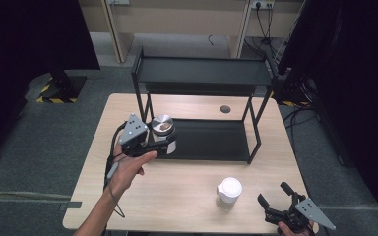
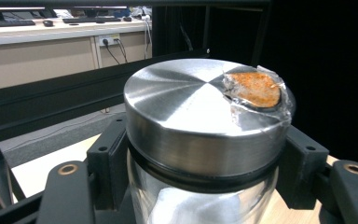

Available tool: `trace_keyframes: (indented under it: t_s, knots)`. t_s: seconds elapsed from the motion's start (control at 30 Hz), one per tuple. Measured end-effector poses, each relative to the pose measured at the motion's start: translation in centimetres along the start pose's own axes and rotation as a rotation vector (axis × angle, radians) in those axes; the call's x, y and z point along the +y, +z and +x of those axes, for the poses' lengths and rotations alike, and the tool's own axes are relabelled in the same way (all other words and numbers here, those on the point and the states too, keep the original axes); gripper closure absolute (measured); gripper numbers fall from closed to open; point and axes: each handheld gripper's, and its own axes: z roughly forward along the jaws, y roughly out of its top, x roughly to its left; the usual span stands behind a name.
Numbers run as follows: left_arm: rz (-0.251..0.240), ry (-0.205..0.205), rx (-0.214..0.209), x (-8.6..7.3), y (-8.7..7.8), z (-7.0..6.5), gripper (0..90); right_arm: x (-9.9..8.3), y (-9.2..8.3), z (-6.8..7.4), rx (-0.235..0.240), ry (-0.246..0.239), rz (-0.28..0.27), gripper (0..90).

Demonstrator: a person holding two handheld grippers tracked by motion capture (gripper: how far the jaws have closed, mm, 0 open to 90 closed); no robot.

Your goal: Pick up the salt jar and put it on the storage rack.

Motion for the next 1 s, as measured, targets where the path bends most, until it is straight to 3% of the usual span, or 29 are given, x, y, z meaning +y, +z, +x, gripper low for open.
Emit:
trace_keyframes:
  t_s: [0.33,1.0]
  knots:
    - [0.0,0.004,-0.023,3.0,0.5,0.2,31.1,0.0,0.0,0.0,0.001,-0.001,-0.002,0.2]
    - [0.02,0.043,-0.005,9.7,1.2,0.3,31.1,0.0,0.0,0.0,0.002,0.0,-0.001,0.1]
